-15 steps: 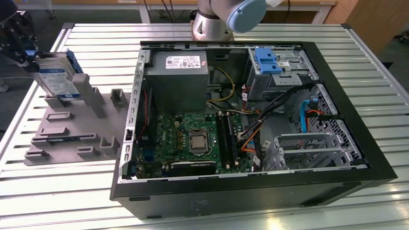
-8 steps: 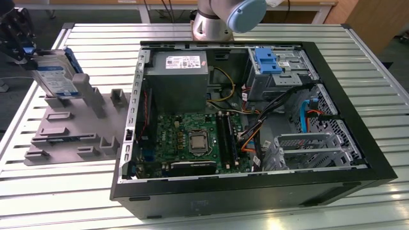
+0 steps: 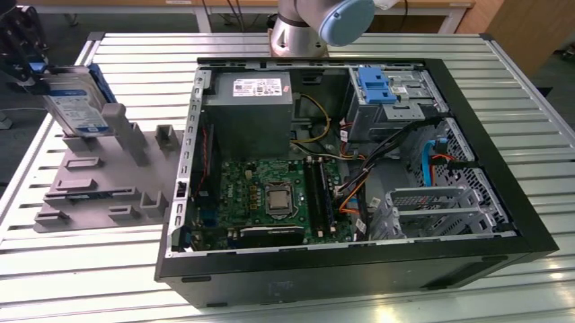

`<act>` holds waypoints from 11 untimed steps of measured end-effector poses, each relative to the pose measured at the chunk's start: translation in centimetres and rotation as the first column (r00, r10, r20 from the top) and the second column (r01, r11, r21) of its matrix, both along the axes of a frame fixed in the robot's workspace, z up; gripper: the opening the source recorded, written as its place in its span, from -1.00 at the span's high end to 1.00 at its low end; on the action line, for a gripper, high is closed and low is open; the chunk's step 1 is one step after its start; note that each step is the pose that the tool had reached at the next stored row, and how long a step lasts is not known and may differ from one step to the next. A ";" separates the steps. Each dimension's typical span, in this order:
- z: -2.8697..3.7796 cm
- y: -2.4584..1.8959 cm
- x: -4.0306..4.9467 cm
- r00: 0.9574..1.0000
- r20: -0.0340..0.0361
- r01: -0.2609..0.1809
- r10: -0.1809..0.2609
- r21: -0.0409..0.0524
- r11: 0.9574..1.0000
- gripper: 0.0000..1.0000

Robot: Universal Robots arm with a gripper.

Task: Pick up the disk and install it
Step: 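Pick up the disk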

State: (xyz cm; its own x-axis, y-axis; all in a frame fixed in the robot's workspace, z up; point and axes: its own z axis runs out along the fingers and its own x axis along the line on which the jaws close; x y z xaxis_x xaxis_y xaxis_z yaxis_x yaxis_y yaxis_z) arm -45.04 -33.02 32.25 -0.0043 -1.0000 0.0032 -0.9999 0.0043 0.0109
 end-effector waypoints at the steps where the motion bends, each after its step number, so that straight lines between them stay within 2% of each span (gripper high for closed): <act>1: 0.10 0.00 0.00 1.000 0.000 0.000 0.000 0.000 1.000 0.27; 6: 0.48 0.00 0.00 1.000 0.000 0.000 0.000 0.000 1.000 0.27; 11: 0.56 0.00 0.00 1.000 0.000 0.000 0.000 0.000 1.000 0.27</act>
State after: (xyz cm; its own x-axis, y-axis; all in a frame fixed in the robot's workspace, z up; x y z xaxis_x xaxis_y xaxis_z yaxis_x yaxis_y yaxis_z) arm -45.03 -33.02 32.81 -0.0042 -1.0000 0.0033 -0.9999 0.0043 0.0109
